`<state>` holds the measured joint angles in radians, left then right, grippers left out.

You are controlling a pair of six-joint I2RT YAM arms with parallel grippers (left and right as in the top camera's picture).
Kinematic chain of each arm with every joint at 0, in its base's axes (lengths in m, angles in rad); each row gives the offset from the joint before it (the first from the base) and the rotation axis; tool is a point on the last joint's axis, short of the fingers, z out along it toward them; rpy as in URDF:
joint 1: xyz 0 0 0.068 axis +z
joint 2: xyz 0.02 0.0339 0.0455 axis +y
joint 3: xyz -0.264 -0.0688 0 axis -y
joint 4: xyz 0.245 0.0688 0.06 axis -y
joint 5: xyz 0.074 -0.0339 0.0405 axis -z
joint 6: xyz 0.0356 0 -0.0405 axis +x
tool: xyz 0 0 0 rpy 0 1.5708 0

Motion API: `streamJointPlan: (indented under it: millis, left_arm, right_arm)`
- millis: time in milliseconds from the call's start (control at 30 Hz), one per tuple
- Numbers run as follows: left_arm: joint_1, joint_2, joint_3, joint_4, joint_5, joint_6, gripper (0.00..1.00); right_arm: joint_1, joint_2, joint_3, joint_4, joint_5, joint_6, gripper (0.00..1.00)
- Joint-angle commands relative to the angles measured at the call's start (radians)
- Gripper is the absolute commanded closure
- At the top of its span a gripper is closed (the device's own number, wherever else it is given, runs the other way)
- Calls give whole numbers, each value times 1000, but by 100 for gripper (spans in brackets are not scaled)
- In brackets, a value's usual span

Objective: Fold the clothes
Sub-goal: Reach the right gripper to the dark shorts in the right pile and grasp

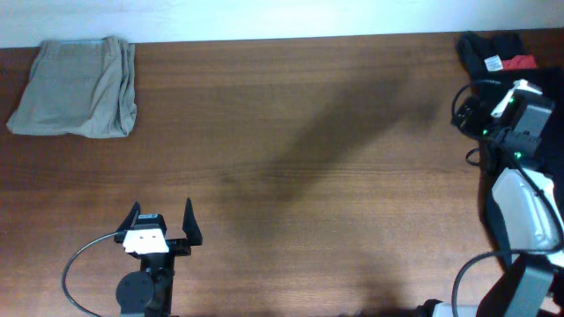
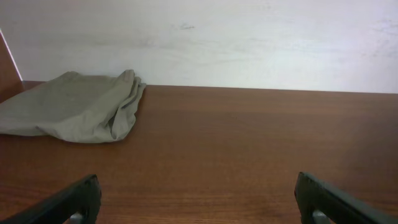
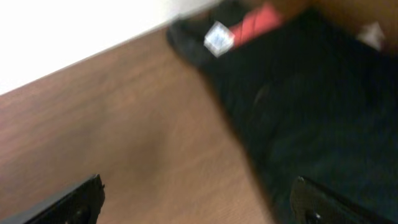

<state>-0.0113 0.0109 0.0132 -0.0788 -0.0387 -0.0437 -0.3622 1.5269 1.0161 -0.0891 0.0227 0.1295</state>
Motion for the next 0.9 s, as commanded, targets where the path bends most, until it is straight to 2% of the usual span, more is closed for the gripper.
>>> streamJointPlan:
  millis: [0, 200, 367, 600, 867]
  left_arm:
    - [1, -4, -4, -1, -10, 23, 1]
    - [1, -4, -4, -1, -10, 22, 1]
    - [1, -4, -4, -1, -10, 22, 1]
    - [1, -4, -4, -1, -10, 22, 1]
    - [1, -4, -4, -1, -10, 23, 1]
  right_arm:
    - [2, 64, 75, 42, 73, -210, 1]
    - [3, 315, 277, -64, 254, -352, 1]
    - [3, 489, 442, -170, 345, -362, 1]
    - [14, 579, 455, -146, 356, -414, 0]
    - [21, 650, 455, -78, 387, -429, 12]
